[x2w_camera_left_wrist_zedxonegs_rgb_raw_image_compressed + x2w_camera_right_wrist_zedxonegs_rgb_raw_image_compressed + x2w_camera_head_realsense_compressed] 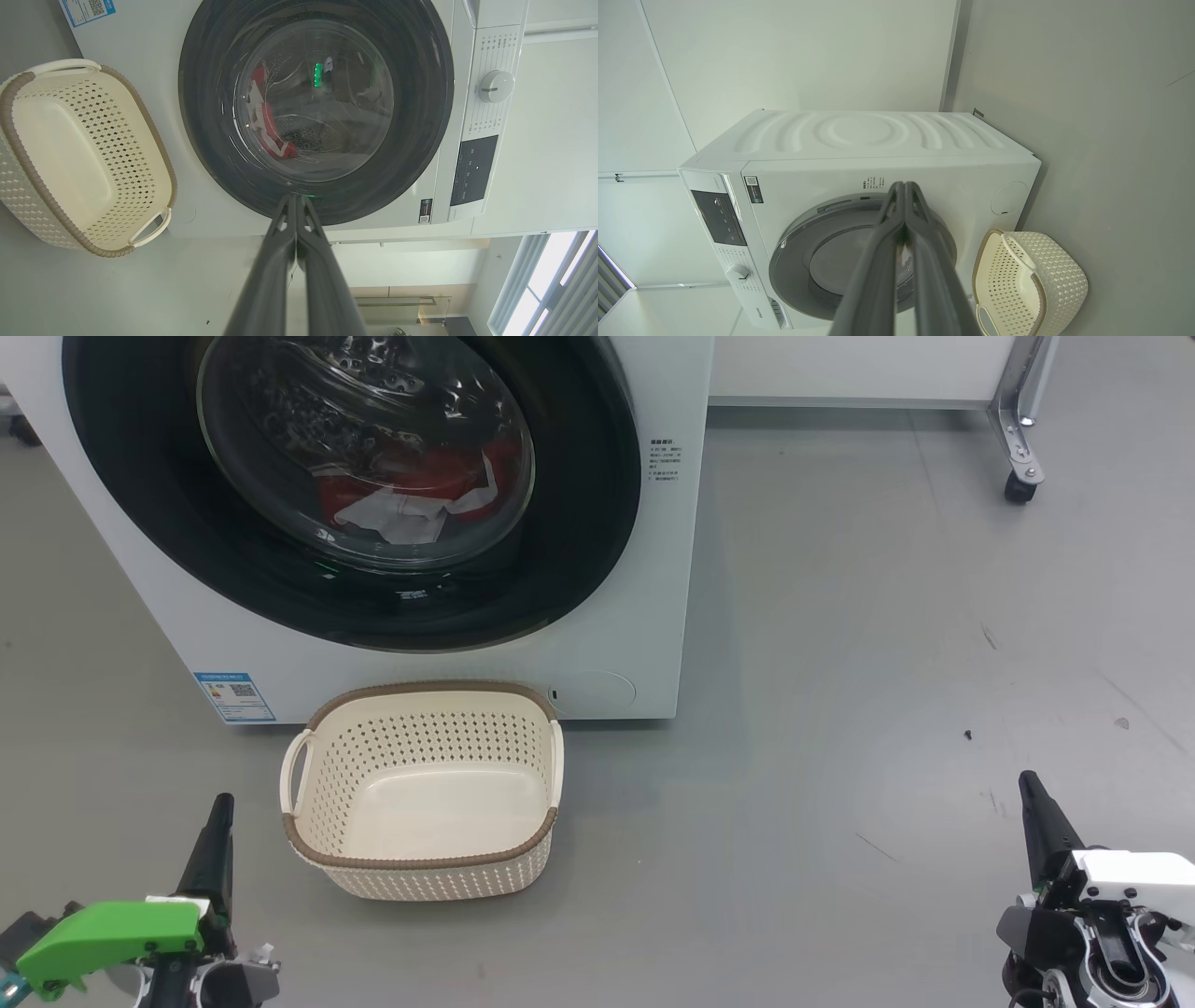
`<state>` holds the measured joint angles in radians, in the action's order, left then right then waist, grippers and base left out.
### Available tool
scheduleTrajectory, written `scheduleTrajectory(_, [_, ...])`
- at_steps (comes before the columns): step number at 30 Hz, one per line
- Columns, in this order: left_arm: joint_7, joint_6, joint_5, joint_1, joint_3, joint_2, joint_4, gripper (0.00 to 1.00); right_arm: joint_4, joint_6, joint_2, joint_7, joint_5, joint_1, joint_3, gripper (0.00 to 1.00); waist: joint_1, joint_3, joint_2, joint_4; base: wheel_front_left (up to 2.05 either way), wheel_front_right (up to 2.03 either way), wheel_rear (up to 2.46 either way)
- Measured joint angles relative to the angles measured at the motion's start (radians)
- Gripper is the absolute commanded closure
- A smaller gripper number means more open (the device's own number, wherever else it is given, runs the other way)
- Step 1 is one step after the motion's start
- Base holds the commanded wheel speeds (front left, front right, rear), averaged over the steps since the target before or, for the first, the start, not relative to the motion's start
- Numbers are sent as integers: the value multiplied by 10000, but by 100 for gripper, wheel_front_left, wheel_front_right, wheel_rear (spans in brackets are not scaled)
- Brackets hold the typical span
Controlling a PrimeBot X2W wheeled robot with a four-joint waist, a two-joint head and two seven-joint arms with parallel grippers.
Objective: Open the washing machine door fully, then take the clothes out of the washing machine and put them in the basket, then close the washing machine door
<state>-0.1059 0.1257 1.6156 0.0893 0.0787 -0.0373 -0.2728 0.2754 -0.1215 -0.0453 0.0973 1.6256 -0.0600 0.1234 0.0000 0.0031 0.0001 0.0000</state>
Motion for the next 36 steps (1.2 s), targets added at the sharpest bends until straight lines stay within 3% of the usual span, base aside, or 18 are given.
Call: scheduleTrajectory(36, [0,0,0,0,6,0,0,100,0,0,2,2,0,0,6,100,0,0,0,0,0,0,0])
